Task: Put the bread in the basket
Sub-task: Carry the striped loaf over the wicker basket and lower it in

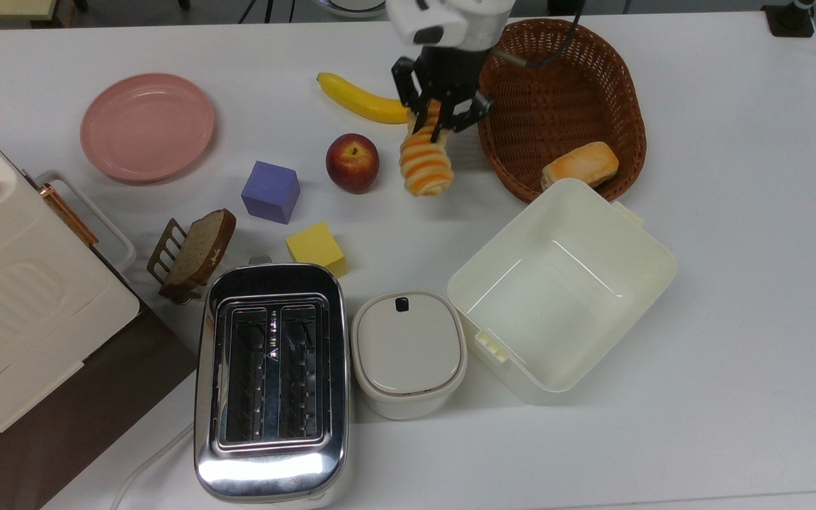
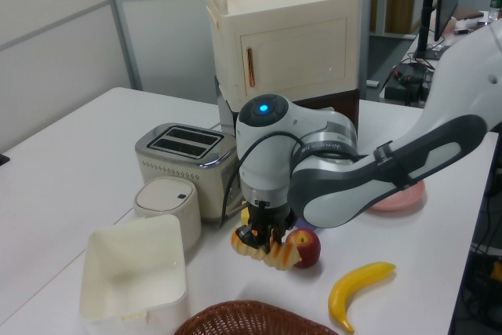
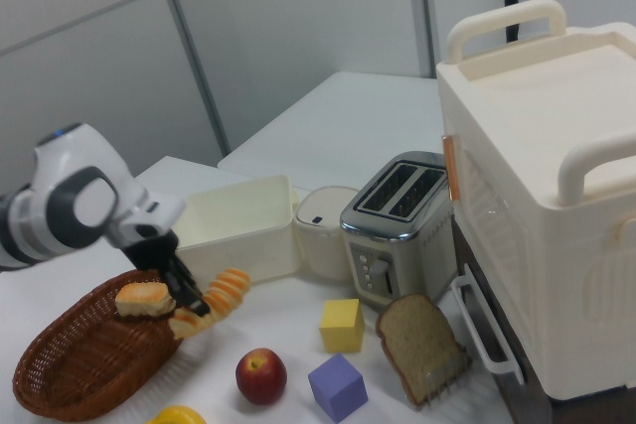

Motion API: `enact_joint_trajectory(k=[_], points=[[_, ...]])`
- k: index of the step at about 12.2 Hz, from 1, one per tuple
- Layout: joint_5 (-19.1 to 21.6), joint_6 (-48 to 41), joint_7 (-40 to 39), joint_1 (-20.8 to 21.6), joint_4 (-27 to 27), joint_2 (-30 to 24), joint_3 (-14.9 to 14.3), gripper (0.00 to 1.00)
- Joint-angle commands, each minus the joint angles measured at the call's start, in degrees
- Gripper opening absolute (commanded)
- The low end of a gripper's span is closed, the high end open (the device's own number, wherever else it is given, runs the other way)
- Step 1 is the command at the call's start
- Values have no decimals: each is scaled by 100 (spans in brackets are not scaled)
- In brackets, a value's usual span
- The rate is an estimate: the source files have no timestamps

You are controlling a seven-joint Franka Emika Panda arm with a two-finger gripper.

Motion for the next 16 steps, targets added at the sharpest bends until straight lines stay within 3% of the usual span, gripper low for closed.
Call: enact_joint_trajectory(k=[1, 4, 7, 10, 12, 13, 14, 15, 16], points=[[221, -925, 17, 547, 104, -469, 56, 23], [494, -1770, -133, 1040, 499, -462, 302, 23], [644, -2060, -265, 1103, 509, -427, 890, 23], [741, -2079, -239, 1129, 509, -304, 1225, 23], [741, -2070, -230, 1199, 500, -190, 1278, 26], [741, -2044, -230, 1191, 509, -163, 1278, 38], [741, -2035, -230, 1165, 509, -163, 1278, 59], [741, -2035, -221, 1164, 509, -154, 1278, 100], [741, -2026, -230, 1156, 509, -154, 1278, 100]])
